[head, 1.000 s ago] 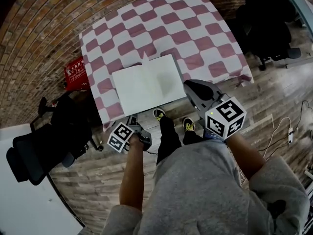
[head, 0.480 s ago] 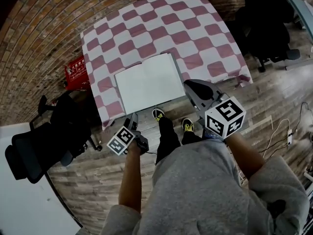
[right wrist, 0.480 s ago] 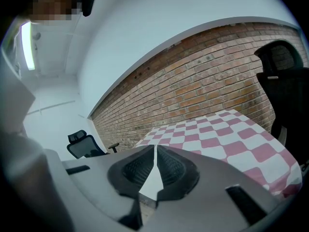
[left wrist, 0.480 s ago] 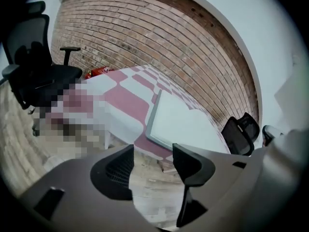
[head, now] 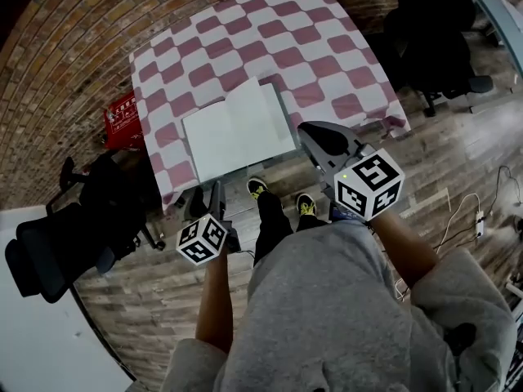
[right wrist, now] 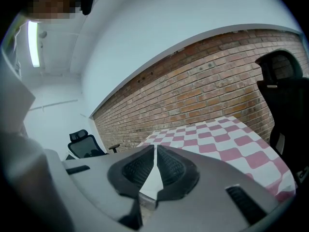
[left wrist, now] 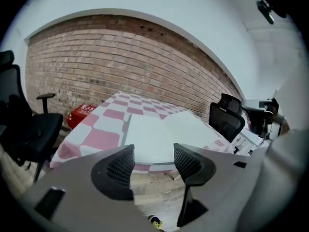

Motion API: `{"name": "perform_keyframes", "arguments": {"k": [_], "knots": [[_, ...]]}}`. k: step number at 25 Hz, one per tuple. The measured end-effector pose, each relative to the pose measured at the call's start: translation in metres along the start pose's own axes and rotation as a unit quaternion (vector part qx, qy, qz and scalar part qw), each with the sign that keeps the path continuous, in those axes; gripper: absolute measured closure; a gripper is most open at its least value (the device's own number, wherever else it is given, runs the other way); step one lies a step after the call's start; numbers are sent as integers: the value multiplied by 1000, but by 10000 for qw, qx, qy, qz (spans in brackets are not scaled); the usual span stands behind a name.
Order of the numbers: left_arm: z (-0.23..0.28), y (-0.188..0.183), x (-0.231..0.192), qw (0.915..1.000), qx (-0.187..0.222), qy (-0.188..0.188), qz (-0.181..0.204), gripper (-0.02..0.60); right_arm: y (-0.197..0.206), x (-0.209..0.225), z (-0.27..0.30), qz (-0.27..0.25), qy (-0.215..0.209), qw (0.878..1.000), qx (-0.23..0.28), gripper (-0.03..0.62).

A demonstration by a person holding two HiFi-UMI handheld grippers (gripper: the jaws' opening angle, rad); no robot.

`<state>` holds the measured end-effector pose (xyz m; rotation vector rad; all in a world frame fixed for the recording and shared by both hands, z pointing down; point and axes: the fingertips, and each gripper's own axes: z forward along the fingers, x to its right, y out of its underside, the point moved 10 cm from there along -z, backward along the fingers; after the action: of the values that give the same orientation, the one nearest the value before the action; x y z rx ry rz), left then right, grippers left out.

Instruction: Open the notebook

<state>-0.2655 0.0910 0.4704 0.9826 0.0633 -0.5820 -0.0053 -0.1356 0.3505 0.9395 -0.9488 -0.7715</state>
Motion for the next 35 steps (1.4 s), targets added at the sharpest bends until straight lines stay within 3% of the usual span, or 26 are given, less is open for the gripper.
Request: {"name": "perform_keyframes", "arguments": {"k": [4,14,19,25,29,35], "knots": [[-22,-19,40,9970,397,149,650,325,-5,1,-17,-40,24,9999,130,557],[-68,-57,109,9880,1019,614,986,327,-6,-3,-58,-52,85,9994,324,557],[-92,-67,137,9783,1232,634,1539,345,-3,-10,-70,-30,-9,9996,294,557],[-109,-68,146,9719,1355,579,1838,427,-3,-21,-67,-105,-142,9995,256,557],[-117,-76,145,9686,1487,438,1947,556,-8,-29,-64,-177,-159,9994,259,557],[-112,-88,138,9679,1422,644,1971,571,-17,-36,-55,-267,39,9994,230,557]]}}
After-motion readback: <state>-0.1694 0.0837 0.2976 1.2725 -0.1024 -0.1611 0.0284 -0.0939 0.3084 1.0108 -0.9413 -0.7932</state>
